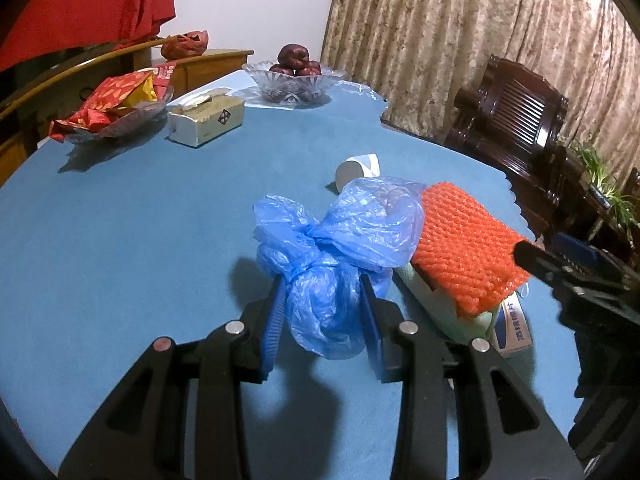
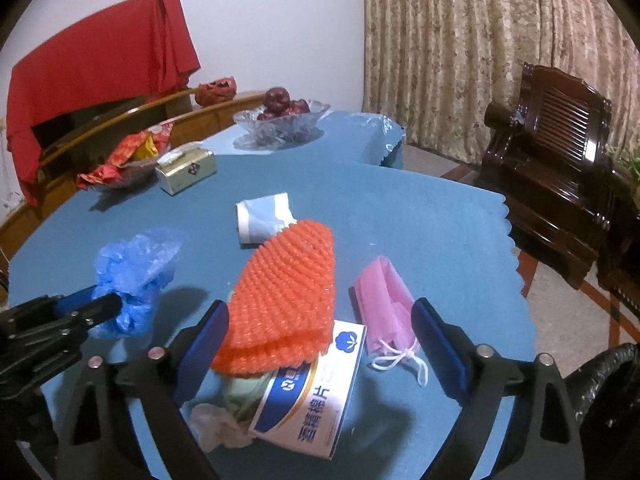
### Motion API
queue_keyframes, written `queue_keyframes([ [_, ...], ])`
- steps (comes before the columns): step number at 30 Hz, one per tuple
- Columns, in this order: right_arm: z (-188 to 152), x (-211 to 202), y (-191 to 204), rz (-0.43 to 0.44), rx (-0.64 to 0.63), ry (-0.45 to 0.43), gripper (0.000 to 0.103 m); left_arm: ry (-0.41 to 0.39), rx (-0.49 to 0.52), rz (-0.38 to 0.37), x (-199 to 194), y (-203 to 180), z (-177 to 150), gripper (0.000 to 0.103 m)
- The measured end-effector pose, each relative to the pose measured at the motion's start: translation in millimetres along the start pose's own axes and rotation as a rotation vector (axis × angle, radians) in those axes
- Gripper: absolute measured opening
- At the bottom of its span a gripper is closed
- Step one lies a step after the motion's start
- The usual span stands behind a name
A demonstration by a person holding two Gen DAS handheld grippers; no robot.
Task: Collect trash
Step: 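Grasp the orange foam net with the right tool while left holds the blue bag, then carry the blue bag and foam net over the bin and open both tools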
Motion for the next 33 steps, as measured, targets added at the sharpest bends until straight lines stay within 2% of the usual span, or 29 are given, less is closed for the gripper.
queue_keyframes([
  [3, -1.7, 7.9, 0.5, 0.022, 0.007, 0.028, 0.073, -0.003, 0.007, -0.002, 4.0, -4.5, 4.0, 0.034],
  [6, -3.4, 13.3, 3.1, 0.052, 0.009, 0.055, 0.053, -0.003, 0.009, -0.001, 7.9, -6.8, 6.1, 0.034],
  [8, -4.7, 16.6, 3.6, 0.103, 0.024, 0.08, 0.035, -0.002, 0.006, 0.001, 8.9, -7.2, 7.1, 0.034],
  [9, -5.1, 16.6, 3.7, 0.12, 0.031, 0.082, 0.03, -0.001, 0.004, 0.002, 9.4, -7.3, 7.1, 0.034],
  [10, -4.6, 14.5, 3.7, 0.132, 0.03, 0.075, 0.018, -0.001, 0.003, 0.003, 9.7, -7.2, 7.3, 0.034],
  [13, -2.7, 7.1, 4.1, 0.149, 0.026, 0.06, 0.014, 0.002, 0.005, 0.005, 8.6, -6.9, 7.2, 0.035],
  [21, 4.7, -29.9, 1.2, 0.16, 0.03, -0.002, 0.014, -0.028, 0.017, -0.006, -5.5, -13.5, 14.8, 0.035],
  [26, 6.0, -59.5, -9.5, 0.126, 0.042, -0.04, 0.014, -0.043, 0.037, -0.025, -22.0, -30.7, 19.0, 0.035],
  [33, -1.5, -101.4, -38.0, 0.057, 0.08, -0.075, 0.014, -0.064, 0.087, -0.088, -43.1, -73.1, 21.6, 0.035],
])
Point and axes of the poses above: each gripper's, at about its wrist camera, not at the fingertips, and x roughly the way its jaws point, y to its left, z to its top, the point moved 3 cm from there along x, roughly the way its jaws point, and after that the axes turned 1 degree about z, right-handed, at the moved point
